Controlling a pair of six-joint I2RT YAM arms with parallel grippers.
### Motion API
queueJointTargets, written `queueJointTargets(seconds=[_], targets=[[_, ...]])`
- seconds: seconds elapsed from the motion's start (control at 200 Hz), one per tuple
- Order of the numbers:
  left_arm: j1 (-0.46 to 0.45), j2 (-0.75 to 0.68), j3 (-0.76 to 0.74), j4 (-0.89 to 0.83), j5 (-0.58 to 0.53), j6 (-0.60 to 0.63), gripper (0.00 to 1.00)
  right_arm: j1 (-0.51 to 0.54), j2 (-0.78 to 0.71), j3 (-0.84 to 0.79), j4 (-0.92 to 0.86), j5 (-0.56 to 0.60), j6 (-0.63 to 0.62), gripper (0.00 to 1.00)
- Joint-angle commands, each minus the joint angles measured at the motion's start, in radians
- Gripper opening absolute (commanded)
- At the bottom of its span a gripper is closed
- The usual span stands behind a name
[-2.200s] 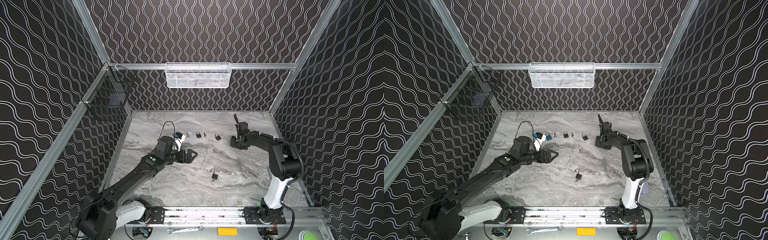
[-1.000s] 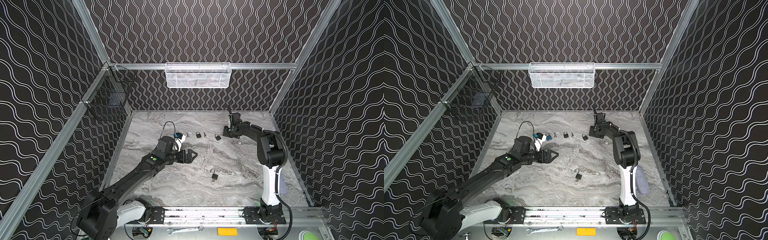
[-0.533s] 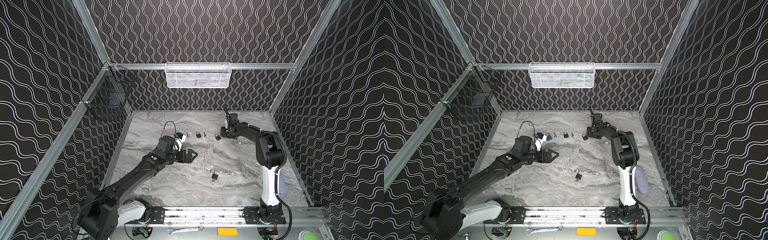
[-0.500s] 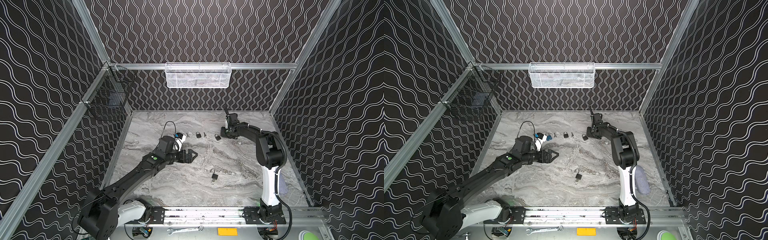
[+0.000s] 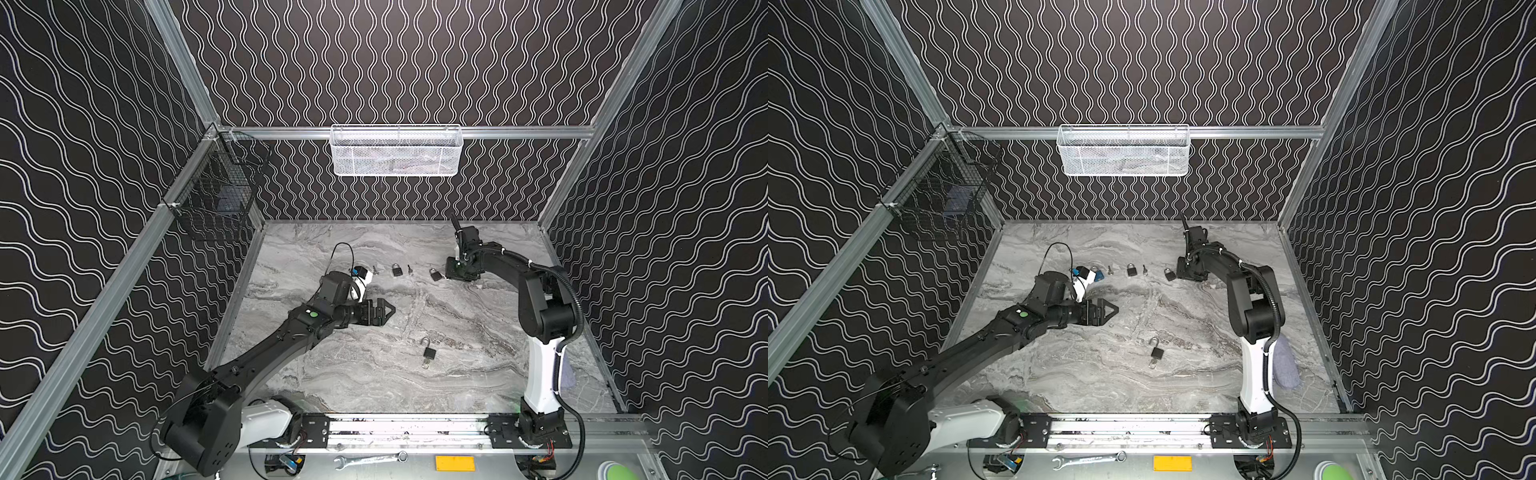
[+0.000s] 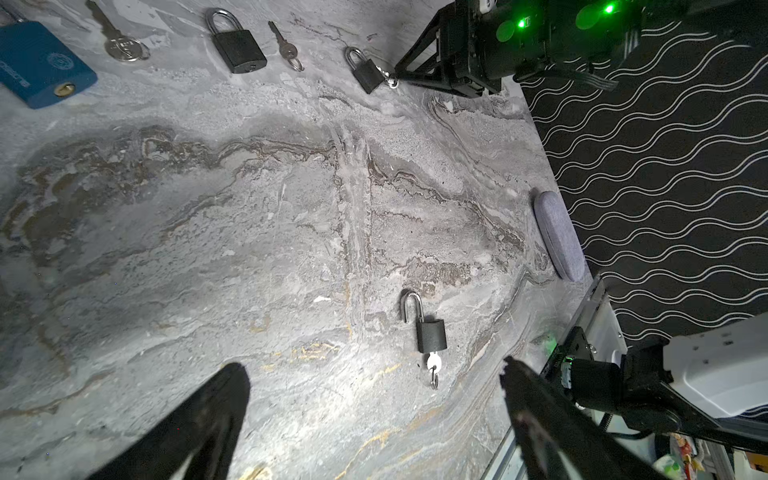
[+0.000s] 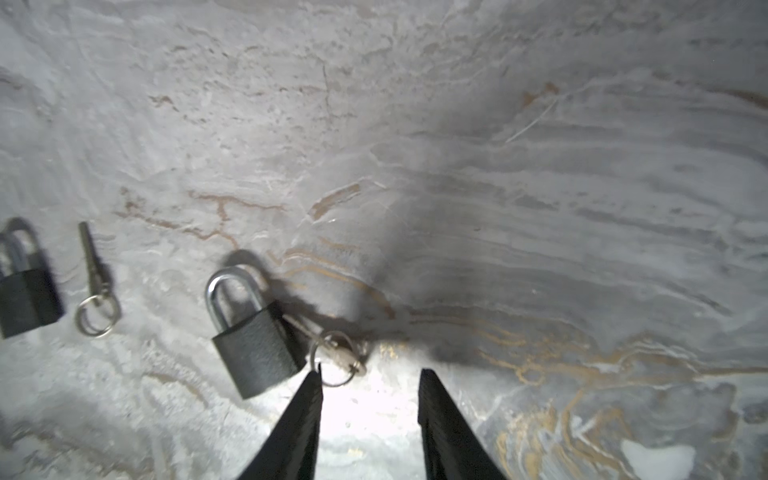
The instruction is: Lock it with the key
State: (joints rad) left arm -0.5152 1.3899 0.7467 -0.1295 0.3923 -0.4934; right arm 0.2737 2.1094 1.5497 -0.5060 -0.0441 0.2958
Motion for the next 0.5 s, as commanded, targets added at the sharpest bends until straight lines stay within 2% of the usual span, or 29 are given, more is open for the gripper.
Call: queueJointTargets(seconds=[0.0,0.275,0.41,0.495], targets=[[0.0,0.004,0.005,0.025,-0.011,0.004,0.99,0.0,-0.019,-0.008,0.0,-0.022,0.008,0.42],[0.001,0.015,0.0,0.041,-0.015,-0.006,0.99,-0.001,-0.082,-0.043,0.028,-0.027,0.018,0.49],[-0.003,0.049,0.014,0.027,0.008,-0.004,0.99,0.0,-0.204,-0.156,0.04,-0.046,0.034,0.52],[-0.033,0.086,0.06,-0.054,-0.016,0.04,0.99,0.006,-0.328,-0.262,0.046,-0.071,0.06,0.53]])
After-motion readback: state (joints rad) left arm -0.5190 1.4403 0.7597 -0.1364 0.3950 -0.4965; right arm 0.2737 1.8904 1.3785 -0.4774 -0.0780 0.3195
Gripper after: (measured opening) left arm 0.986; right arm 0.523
